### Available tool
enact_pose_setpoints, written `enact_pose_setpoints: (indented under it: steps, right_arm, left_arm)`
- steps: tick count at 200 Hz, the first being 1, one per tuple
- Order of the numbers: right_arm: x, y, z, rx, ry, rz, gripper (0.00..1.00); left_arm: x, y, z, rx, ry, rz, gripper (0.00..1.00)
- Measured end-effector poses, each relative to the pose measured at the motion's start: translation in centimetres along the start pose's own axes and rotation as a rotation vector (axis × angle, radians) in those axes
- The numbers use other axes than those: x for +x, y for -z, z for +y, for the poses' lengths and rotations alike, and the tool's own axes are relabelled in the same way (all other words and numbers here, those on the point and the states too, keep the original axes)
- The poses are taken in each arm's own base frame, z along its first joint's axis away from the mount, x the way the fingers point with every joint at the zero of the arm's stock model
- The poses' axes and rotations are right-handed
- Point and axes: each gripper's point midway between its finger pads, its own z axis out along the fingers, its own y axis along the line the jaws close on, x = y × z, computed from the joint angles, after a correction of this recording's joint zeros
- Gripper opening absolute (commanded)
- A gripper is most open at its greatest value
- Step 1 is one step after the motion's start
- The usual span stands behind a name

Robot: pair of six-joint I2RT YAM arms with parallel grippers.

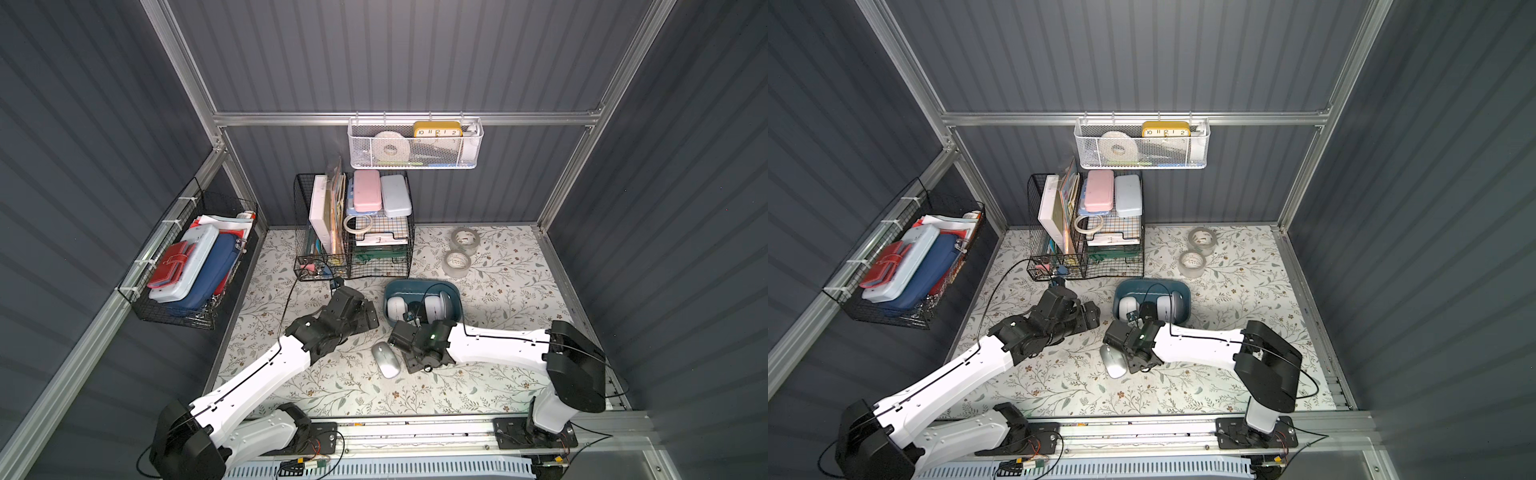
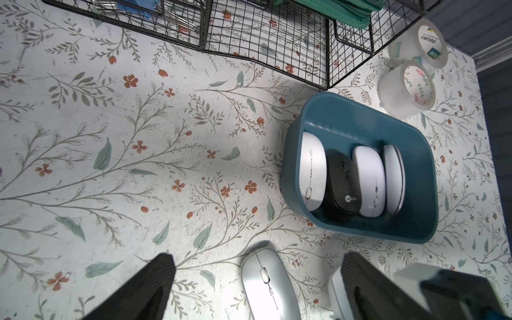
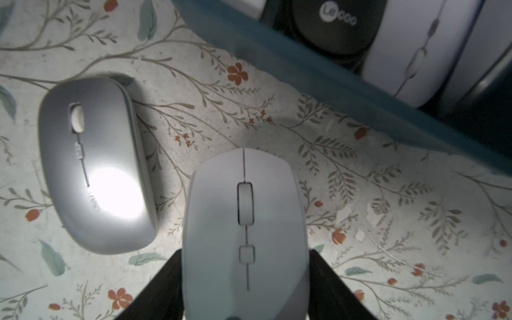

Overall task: Take out the mouse from the storage box
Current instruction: Place the mouse at the center of the board.

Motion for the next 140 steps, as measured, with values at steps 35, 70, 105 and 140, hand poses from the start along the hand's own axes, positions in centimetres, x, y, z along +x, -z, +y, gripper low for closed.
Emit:
enact_pose_setpoints:
  steps: [35, 70, 105, 140]
  right_arm:
    - [0.2, -1.4, 0.6, 0.008, -0.009, 0.014, 0.58]
    - [0.2, -2.0, 0.9, 0.005, -0.016, 0.016, 0.61]
    - [0.3, -2.4, 0.9, 0.012, -0.021, 0.022, 0.64]
    - [0.2, -2.3, 1.0, 0.01, -0.028, 0.02, 0.71]
  left_arm:
    - [-0.7, 1.3, 0.1, 0.017, 0.02, -0.039, 0.99]
    - [-0.4, 1.3, 0.4, 0.008, 0.021, -0.033, 0.99]
    - [-0.2, 1.3, 0.6, 0.003, 0.021, -0.029, 0.99]
    - [-0.2, 1.3, 0.6, 0.002, 0.023, -0.028, 0.99]
